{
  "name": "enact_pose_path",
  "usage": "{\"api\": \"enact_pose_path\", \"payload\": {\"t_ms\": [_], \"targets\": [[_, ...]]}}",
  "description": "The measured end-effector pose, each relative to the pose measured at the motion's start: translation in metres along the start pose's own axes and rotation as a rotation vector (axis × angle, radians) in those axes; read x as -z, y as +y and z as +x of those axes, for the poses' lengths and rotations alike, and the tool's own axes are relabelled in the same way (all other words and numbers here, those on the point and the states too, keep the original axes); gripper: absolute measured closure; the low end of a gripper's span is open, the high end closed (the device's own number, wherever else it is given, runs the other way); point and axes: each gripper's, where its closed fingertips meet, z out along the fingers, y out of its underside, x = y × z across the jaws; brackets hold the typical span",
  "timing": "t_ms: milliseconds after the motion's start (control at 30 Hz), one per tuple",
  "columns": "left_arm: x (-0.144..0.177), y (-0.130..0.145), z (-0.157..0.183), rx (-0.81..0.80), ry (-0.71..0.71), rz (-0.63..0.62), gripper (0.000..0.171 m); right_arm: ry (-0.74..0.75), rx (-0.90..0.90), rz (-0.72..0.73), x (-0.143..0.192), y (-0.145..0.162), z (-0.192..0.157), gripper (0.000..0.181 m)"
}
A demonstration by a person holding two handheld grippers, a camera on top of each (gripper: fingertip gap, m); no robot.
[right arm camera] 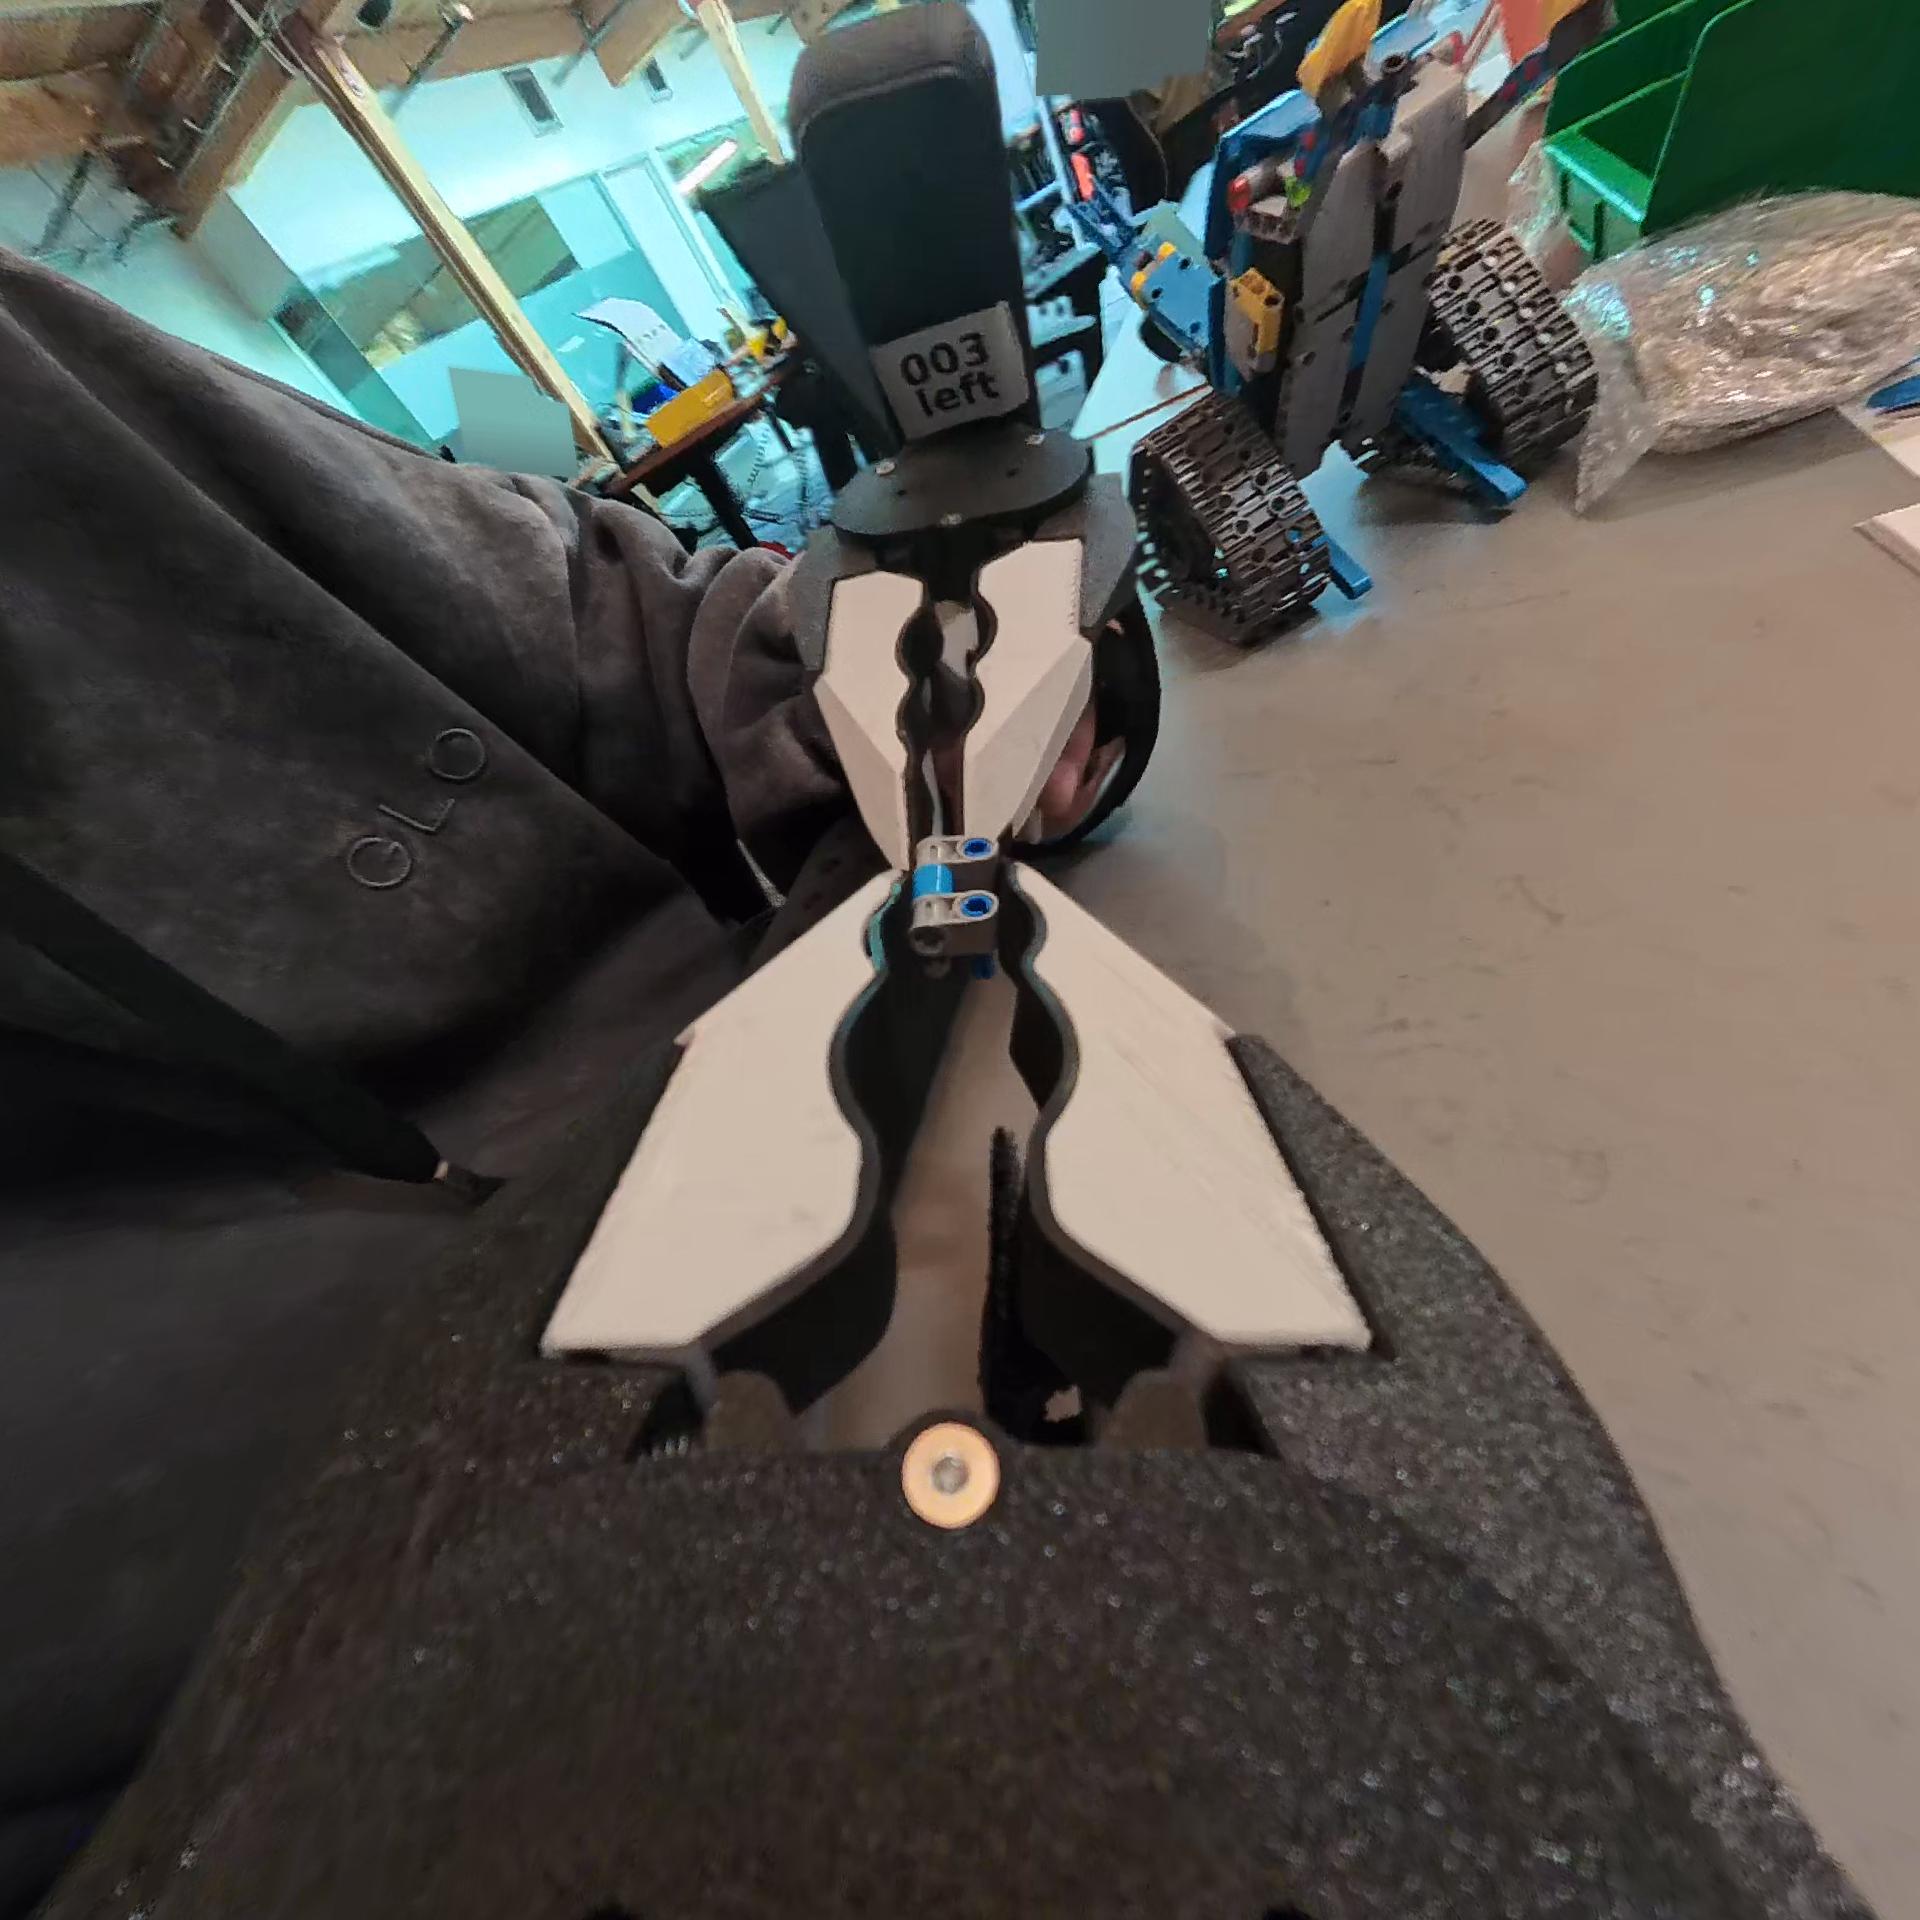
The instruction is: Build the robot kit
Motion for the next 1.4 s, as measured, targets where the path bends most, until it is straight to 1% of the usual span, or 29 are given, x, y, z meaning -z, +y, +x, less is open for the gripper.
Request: {"api": "enact_pose_path", "payload": {"t_ms": [133,200,233,267,300,333,367,433,467,533,600,700,733,800,867,967,1067,1133,1233,1300,1333,1400], "targets": [[0.0,0.0,-0.002,-0.002,-0.011,0.002,0.166,0.005,0.015,-0.008,0.002,0.001,0.002,0.166],[0.01,-0.005,-0.006,0.023,-0.014,0.038,0.166,-0.002,0.024,0.004,0.007,-0.002,0.0,0.166],[0.024,-0.012,-0.015,0.062,-0.039,0.093,0.166,0.014,0.003,0.105,0.027,-0.018,0.004,0.167],[0.034,-0.018,-0.021,0.099,-0.049,0.147,0.166,0.041,-0.011,0.225,0.056,-0.037,0.009,0.168],[0.033,-0.02,-0.022,0.115,-0.049,0.161,0.166,0.087,0.027,0.265,0.073,-0.045,0.012,0.168],[0.023,-0.017,-0.019,0.095,-0.048,0.126,0.166,0.1,0.055,0.229,0.069,-0.042,0.012,0.168],[0.013,-0.013,-0.014,0.071,-0.038,0.091,0.166,0.096,0.073,0.185,0.056,-0.037,0.01,0.167],[0.005,-0.013,-0.012,0.082,-0.018,0.084,0.166,0.109,0.102,0.057,0.029,-0.019,0.01,0.166],[0.006,-0.013,-0.013,0.095,-0.017,0.089,0.166,0.133,0.114,0.022,0.024,-0.014,0.014,0.166],[0.01,-0.017,-0.014,0.134,-0.001,0.121,0.166,0.139,0.11,0.033,0.027,-0.015,0.014,0.166],[0.011,-0.017,-0.014,0.144,0.005,0.124,0.166,0.149,0.159,0.037,0.029,-0.014,0.011,0.166],[0.01,-0.016,-0.016,0.178,0.016,0.125,0.166,0.155,0.184,0.032,0.025,-0.016,0.009,0.166],[0.01,-0.016,-0.017,0.201,0.025,0.132,0.166,0.176,0.213,0.035,0.025,-0.017,0.011,0.166],[0.012,-0.017,-0.019,0.261,0.052,0.147,0.166,0.221,0.327,0.031,0.024,-0.018,0.01,0.166],[0.014,-0.019,-0.022,0.303,0.068,0.167,0.166,0.266,0.415,-0.001,0.022,-0.014,0.012,0.166],[0.014,-0.017,-0.022,0.307,0.07,0.161,0.166,0.281,0.439,-0.047,0.016,-0.005,0.017,0.166],[0.011,-0.015,-0.019,0.278,0.067,0.138,0.165,0.259,0.372,-0.018,0.015,-0.008,0.018,0.166],[0.011,-0.016,-0.016,0.227,0.056,0.137,0.165,0.222,0.247,0.042,0.017,-0.016,0.018,0.166],[0.01,-0.018,-0.014,0.146,0.021,0.134,0.165,0.06,0.002,0.093,0.014,-0.016,0.012,0.166],[0.01,-0.018,-0.016,0.152,0.013,0.137,0.165,-0.006,-0.129,0.129,0.015,-0.016,0.014,0.166],[0.01,-0.019,-0.018,0.155,0.011,0.14,0.165,-0.046,-0.186,0.145,0.015,-0.017,0.013,0.166],[0.01,-0.017,-0.02,0.158,0.005,0.132,0.165,-0.118,-0.241,0.198,0.017,-0.024,0.01,0.166]]}}
